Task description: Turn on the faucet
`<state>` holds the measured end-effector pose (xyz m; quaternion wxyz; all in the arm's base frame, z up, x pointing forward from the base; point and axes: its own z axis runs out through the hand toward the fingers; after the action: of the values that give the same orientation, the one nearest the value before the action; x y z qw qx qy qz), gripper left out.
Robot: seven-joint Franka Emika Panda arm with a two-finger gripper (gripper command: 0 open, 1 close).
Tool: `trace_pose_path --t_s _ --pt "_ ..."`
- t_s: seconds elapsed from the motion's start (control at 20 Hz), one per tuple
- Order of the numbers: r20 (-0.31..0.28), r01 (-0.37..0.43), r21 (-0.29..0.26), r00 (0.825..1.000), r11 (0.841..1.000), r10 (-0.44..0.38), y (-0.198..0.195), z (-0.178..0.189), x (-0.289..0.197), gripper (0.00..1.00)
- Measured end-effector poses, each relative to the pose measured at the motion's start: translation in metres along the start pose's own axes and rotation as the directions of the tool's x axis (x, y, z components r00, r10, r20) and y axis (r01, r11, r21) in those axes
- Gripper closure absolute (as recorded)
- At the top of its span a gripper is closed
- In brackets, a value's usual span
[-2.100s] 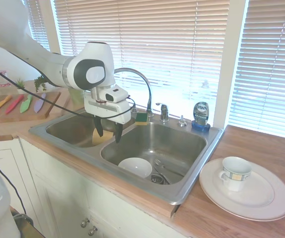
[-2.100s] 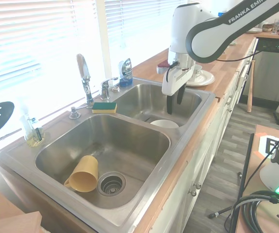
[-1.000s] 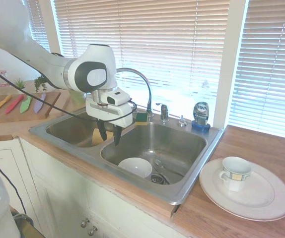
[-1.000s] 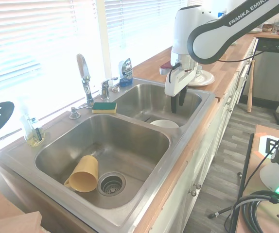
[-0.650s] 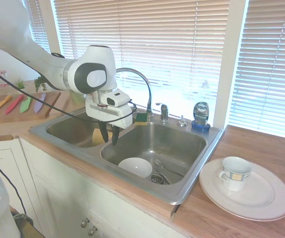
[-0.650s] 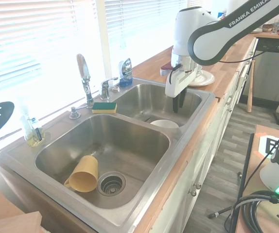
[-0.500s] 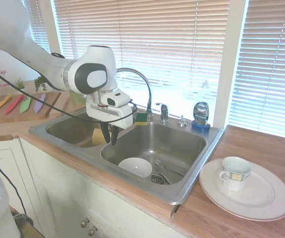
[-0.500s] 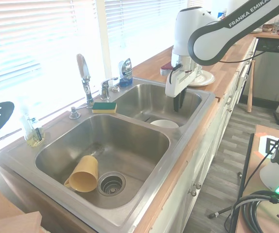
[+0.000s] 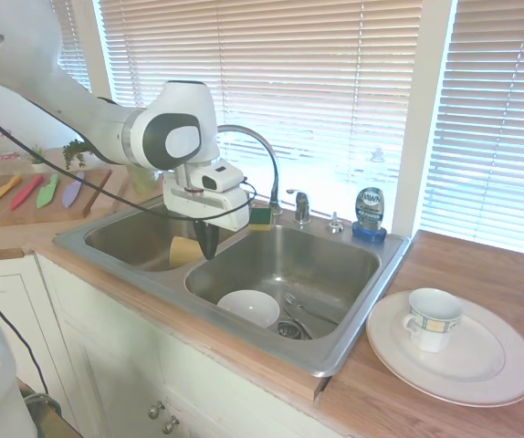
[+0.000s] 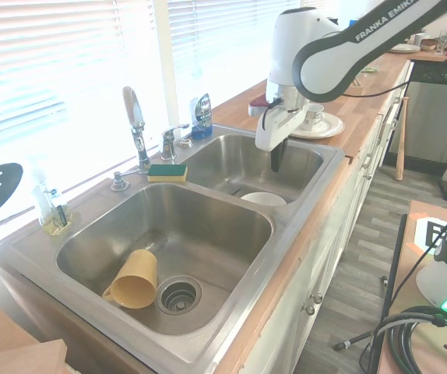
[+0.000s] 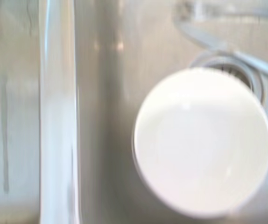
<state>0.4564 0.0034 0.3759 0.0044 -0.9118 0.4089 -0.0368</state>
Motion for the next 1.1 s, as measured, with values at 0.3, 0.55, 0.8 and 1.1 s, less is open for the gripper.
trace_pose_path --t_s 0.3,0.55,0.8,1.1 --pt "-0.023 0.007 -0.001 1.0 1.0 -0.007 -0.062 0.014 0.067 1.0" --pt "-0.018 0.016 -0.007 1.0 1.0 -0.016 -0.121 0.019 0.111 1.0" --pt "-0.019 0.01 -0.021 1.0 1.0 -0.01 -0.16 0.024 0.151 1.0" --pt "-0.017 -0.001 -0.001 1.0 1.0 0.001 -0.179 0.021 0.171 1.0"
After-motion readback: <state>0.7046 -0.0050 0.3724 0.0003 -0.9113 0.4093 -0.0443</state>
